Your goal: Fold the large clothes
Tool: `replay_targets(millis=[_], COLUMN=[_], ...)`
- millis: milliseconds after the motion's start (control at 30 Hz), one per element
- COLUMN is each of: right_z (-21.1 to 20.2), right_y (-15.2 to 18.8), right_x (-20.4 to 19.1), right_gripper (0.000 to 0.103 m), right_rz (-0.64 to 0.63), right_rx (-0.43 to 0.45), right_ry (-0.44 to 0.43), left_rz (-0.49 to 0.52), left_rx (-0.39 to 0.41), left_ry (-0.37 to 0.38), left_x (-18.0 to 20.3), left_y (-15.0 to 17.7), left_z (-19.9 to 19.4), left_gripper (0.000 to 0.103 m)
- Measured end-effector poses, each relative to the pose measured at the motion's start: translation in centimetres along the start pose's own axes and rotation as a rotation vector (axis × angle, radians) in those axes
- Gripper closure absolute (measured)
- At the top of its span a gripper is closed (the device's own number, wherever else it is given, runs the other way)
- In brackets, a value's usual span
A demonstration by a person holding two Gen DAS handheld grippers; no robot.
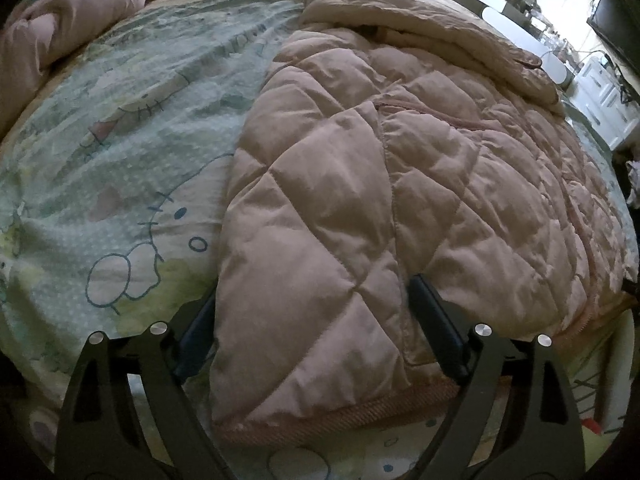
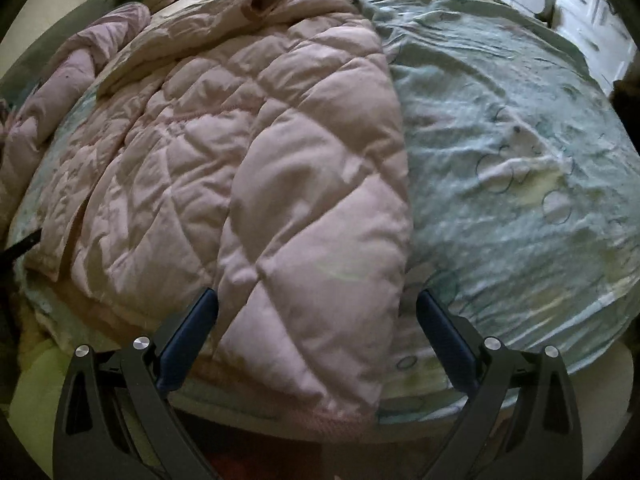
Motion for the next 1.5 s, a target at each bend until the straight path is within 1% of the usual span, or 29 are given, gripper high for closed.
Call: replay_targets(millis=[33,67,100,167,200,233,267,300,333,367,433,533,567,633,733,767,800,900,933,967,1033,1067,1200,1300,1500], right_z=[0.1,0.1,0.0,-0.1,-0.3,-0.5,-1.1,-1.6,-2.1,-2.7,-4.3,-6.3,-6.8,-6.7,-5.6,-5.2,-4.7,-3.7,-3.6,-4.0,-5.1,-6.2,-9.5,-11.6,-13.6], right_y=[0.2,0.4,0.6,0.7,0.7,0.7,0.7,0.6,0.4,0.2,-0.6,-1.8,-2.1,-2.5,-2.0,-2.1,-1.8,-1.2,-1.1,-1.2,-1.5,-1.9,-3.8,-5.1,-8.1], right_x=[-0.3,-0.6,-0.7,-0.9,-1.1,-1.3,-1.7,-2.1,-2.4,-2.7,-3.4,-3.9,-4.0,-4.1,-3.5,-3.3,-3.0,-3.1,-3.1,-3.3,-3.4,-3.4,-4.0,-4.2,-4.2], right_gripper=[0.019,0.026,0.026,0.041,0.045,0.056,0.066,0.070,0.076,0.079,0.081,0.081,0.081,0.079,0.071,0.066,0.063,0.062,0.064,0.074,0.080,0.082,0.085,0.085,0.086], right_rz=[-0.011,-0.017,-0.017,-0.032,-0.040,-0.051,-0.075,-0.089,-0.101,-0.111,-0.137,-0.133,-0.133,-0.127,-0.087,-0.076,-0.062,-0.050,-0.054,-0.063,-0.082,-0.087,-0.108,-0.119,-0.109], right_rx=[-0.007,-0.012,-0.004,0.005,0.012,0.019,0.035,0.044,0.054,0.066,0.101,0.158,0.172,0.162,0.127,0.121,0.104,0.071,0.069,0.082,0.117,0.150,0.261,0.328,0.395], right_ry=[-0.020,-0.053,-0.056,-0.064,-0.071,-0.074,-0.075,-0.074,-0.078,-0.084,-0.090,-0.148,-0.148,-0.166,-0.194,-0.198,-0.203,-0.199,-0.202,-0.218,-0.223,-0.237,-0.249,-0.252,-0.256], left_rz=[-0.003,-0.004,-0.002,0.006,0.012,0.016,0.023,0.036,0.057,0.078,0.100,0.114,0.111,0.114,0.121,0.125,0.128,0.138,0.145,0.148,0.152,0.156,0.163,0.162,0.166], left_rx=[0.000,0.002,0.003,0.008,0.011,0.014,0.017,0.026,0.038,0.050,0.068,0.093,0.107,0.128,0.159,0.169,0.179,0.202,0.211,0.217,0.224,0.228,0.252,0.264,0.298], left_ry=[0.001,-0.003,-0.010,-0.013,-0.008,-0.004,0.000,0.003,-0.006,-0.024,-0.045,-0.039,-0.024,-0.007,0.007,0.010,0.010,0.009,0.001,0.000,-0.002,-0.007,-0.017,-0.024,-0.042], left_x=[0.0,0.0,0.1,0.3,0.4,0.5,0.7,1.1,1.5,2.0,2.6,3.2,3.4,3.6,4.1,4.2,4.4,4.9,5.1,5.3,5.5,5.6,6.0,6.2,6.5], left_y=[0.0,-0.1,-0.2,-0.1,-0.1,-0.1,0.0,0.0,0.0,-0.1,-0.4,-1.2,-1.5,-1.9,-2.6,-2.8,-2.9,-3.4,-3.6,-3.7,-4.1,-4.2,-4.9,-5.7,-7.1], left_z=[0.1,0.1,0.1,0.0,-0.1,-0.2,-0.3,-0.6,-1.0,-1.3,-2.1,-3.4,-4.1,-5.1,-6.6,-7.1,-7.5,-8.4,-8.8,-9.2,-9.7,-9.9,-10.9,-11.5,-13.0], left_gripper=[0.019,0.019,0.019,0.022,0.026,0.033,0.042,0.049,0.063,0.076,0.087,0.093,0.094,0.094,0.095,0.095,0.095,0.095,0.095,0.095,0.095,0.095,0.095,0.095,0.095])
Point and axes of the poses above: each gripper's, at about its wrist camera, not at the fingertips, and z roughly the way its jaws point, x to its right, y to its underside, the point moved 7 cm from there along z, roughly the way its jaws point, and after that the axes turned 14 degrees about -x, right-handed, at the moved point
